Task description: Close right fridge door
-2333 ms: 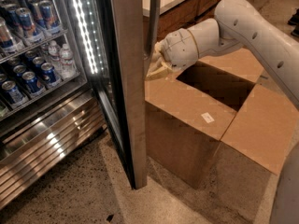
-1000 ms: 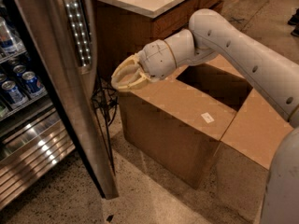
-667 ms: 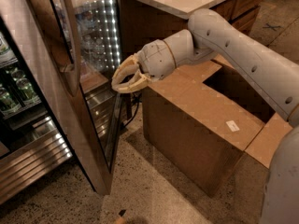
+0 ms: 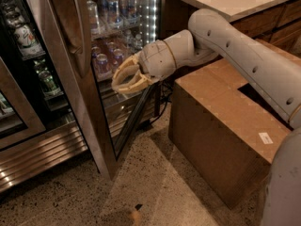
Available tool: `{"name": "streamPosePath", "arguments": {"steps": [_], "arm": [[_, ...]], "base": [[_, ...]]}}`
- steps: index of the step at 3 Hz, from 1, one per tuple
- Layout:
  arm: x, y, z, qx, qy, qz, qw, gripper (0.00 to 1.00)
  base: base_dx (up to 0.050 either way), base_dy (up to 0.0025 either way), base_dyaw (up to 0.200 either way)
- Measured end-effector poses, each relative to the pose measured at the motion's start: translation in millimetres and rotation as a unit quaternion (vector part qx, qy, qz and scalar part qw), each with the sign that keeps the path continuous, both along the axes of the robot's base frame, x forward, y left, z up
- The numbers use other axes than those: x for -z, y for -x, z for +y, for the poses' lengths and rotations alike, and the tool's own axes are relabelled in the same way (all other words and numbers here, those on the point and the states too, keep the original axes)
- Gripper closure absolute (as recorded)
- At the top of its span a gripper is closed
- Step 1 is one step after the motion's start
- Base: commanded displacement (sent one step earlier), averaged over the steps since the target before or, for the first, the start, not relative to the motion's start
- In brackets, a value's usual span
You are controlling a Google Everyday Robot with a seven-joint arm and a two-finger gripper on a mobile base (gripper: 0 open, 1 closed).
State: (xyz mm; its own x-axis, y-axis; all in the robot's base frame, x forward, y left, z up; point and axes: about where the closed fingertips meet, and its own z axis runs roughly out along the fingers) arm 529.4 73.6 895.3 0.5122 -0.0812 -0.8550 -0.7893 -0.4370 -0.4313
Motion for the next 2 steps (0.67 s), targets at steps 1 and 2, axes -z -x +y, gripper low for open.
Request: {"name": "streamPosePath", "arguments": {"steps": [1,2], "arm": [[-1,1,11,0.031,-0.009,-0.009,0.9994,1.0],[-13,22,23,0.061,-0.023,-0.028,0.9975,1.0]], "base": [[0.0,0.0,0.0],[0.0,0.0,0.0]]}}
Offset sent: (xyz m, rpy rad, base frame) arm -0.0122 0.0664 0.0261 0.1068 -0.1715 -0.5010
